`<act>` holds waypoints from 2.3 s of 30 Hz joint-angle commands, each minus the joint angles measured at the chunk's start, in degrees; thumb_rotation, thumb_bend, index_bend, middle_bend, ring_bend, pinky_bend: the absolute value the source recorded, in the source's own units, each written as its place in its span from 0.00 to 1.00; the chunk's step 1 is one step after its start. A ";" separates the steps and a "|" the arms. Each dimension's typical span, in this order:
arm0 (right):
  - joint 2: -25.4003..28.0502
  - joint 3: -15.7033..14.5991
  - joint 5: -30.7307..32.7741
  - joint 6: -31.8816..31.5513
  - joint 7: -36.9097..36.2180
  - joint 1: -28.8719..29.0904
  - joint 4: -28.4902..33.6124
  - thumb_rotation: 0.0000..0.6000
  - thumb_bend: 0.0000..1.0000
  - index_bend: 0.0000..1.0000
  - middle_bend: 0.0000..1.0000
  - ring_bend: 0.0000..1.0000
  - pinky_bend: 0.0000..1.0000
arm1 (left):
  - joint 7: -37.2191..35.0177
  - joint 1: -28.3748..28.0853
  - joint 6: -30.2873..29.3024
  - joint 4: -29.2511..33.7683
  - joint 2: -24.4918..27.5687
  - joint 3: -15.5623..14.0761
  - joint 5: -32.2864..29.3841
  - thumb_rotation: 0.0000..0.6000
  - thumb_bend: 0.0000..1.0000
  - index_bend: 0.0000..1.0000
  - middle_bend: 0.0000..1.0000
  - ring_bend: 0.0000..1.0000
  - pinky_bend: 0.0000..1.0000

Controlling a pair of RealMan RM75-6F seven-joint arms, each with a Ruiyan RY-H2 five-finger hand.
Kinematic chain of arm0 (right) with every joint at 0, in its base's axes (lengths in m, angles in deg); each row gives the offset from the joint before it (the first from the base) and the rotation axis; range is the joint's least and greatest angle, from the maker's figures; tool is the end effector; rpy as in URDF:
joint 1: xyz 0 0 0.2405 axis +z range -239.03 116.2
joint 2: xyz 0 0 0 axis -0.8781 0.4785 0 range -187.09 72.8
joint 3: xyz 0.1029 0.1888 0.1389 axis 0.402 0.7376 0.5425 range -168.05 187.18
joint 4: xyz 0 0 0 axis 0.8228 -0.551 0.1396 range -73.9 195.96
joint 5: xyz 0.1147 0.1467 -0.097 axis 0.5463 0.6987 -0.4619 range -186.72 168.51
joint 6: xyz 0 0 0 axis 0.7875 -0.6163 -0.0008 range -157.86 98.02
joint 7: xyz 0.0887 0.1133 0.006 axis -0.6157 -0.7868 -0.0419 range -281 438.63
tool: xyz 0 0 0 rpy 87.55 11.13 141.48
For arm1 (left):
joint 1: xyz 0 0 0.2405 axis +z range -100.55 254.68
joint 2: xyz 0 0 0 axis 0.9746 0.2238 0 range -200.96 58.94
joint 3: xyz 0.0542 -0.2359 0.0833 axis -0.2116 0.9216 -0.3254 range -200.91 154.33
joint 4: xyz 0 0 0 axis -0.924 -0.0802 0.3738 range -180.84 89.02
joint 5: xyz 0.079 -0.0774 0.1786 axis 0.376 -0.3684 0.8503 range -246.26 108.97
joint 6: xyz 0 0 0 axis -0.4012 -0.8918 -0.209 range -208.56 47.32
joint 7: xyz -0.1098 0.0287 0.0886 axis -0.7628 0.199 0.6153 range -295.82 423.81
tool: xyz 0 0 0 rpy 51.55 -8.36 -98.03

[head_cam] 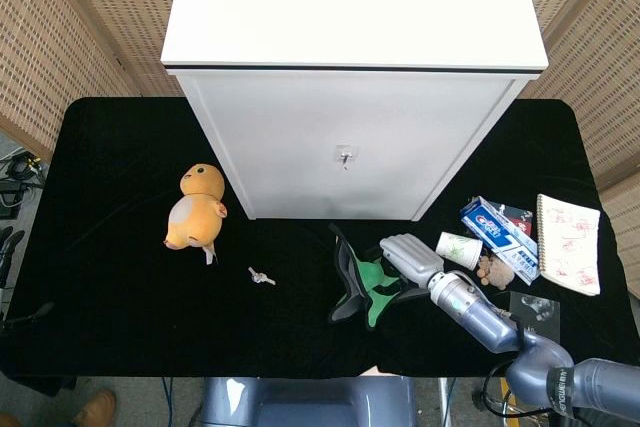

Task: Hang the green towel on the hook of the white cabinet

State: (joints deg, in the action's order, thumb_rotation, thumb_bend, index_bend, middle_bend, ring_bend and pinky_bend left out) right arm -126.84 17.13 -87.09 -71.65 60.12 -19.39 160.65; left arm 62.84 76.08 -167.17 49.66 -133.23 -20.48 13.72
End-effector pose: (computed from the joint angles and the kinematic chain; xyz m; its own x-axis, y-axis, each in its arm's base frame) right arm -0.1426 -0.3098 0.0353 0.1369 -0.6135 0.7777 -0.9379 -0.3329 -0.0975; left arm -0.3207 0.1586 0.1709 0.3521 0.0021 0.9359 0.9299 0.1122 -0.3501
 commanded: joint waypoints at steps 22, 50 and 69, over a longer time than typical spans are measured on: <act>9.94 8.47 3.90 6.13 -21.90 5.01 7.15 1.00 0.59 0.79 1.00 1.00 1.00 | 0.12 -0.33 0.92 -0.08 0.02 0.31 -1.09 1.00 0.00 0.00 0.00 0.00 0.00; 12.21 10.21 1.74 9.84 -31.69 3.47 5.20 1.00 0.59 0.80 1.00 1.00 1.00 | 1.29 -0.53 1.18 0.00 -0.35 0.37 -1.51 1.00 0.00 0.00 0.00 0.00 0.00; 12.90 8.62 -3.45 10.81 -40.59 3.40 2.70 1.00 0.59 0.81 1.00 1.00 1.00 | 1.86 -0.58 1.23 0.01 -0.56 0.41 -1.73 1.00 0.00 0.00 0.00 0.00 0.00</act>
State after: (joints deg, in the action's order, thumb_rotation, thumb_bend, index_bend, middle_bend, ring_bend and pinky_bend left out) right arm -113.96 25.94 -90.17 -60.96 20.09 -16.07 163.59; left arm 64.70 75.50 -165.94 49.66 -133.79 -20.06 11.99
